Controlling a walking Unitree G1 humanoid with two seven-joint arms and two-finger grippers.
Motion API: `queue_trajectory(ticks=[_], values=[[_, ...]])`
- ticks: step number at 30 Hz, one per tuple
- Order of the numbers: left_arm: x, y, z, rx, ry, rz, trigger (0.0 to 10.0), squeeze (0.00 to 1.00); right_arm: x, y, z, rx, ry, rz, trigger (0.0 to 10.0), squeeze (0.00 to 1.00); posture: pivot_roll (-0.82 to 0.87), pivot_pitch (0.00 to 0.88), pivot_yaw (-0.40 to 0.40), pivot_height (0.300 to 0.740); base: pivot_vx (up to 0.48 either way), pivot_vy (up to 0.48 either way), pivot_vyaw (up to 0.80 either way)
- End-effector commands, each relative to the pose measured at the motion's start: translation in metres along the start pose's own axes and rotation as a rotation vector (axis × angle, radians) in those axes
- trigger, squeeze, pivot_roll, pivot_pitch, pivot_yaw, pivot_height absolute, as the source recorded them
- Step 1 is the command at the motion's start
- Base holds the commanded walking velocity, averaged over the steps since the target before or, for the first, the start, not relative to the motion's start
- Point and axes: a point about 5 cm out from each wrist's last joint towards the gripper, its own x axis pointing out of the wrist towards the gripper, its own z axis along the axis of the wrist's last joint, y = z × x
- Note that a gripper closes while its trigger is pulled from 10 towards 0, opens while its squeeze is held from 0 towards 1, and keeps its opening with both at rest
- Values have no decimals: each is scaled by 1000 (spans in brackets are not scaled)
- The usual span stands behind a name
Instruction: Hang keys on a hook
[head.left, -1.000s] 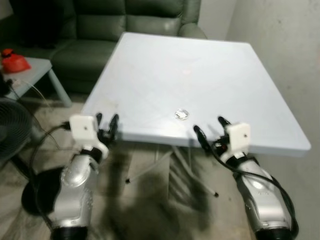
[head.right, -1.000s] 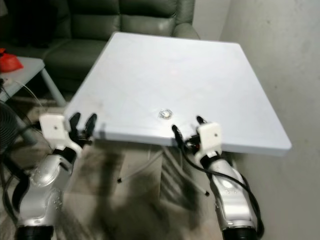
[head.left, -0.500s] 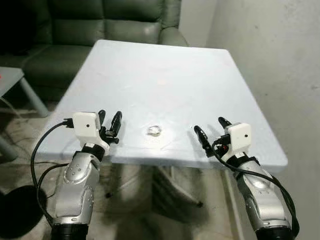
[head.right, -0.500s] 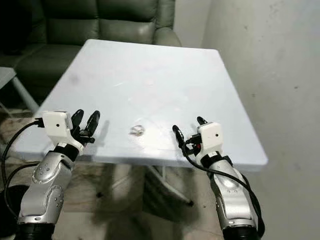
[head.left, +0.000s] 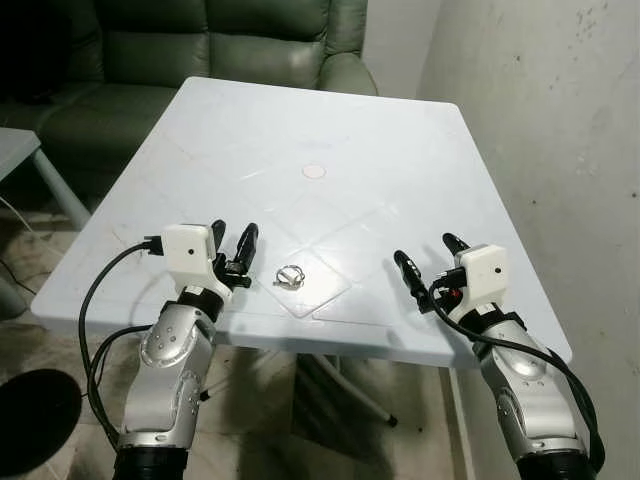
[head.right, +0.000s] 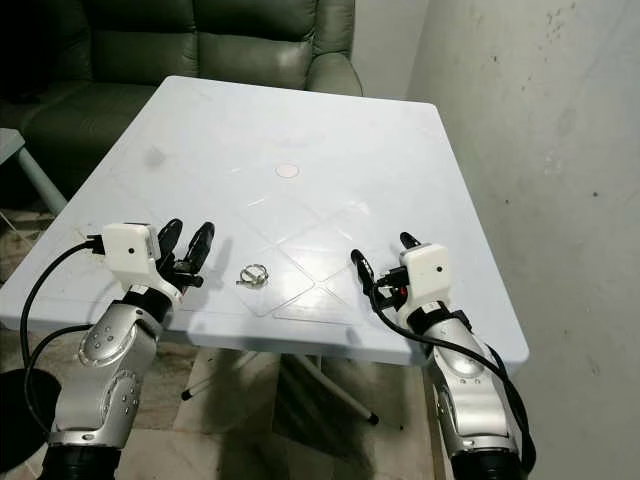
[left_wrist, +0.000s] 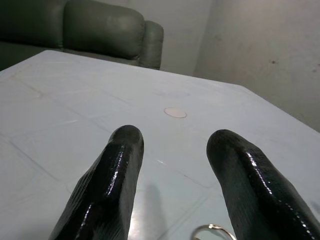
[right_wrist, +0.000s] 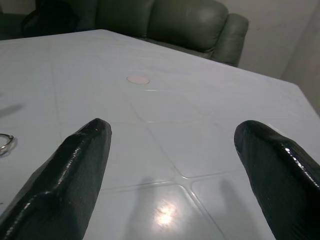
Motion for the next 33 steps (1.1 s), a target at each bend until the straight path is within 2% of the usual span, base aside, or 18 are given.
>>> queue_trajectory(ticks=[1, 27, 33], values=[[1, -1, -2, 3, 9, 0, 10000, 0, -2, -4, 1, -7, 0, -4, 10000, 0, 47, 42, -54, 740, 0, 0, 0], [2, 1, -2, 1, 12, 9, 10000, 0, -4, 0, -3, -6, 16, 20, 10000, 0, 58, 18, -68, 740, 0, 474, 0], [4, 3, -1, -10, 5, 31, 10000, 0, -5, 2, -4, -2, 19, 30, 10000, 0, 64, 9, -73, 740, 0, 116, 0]])
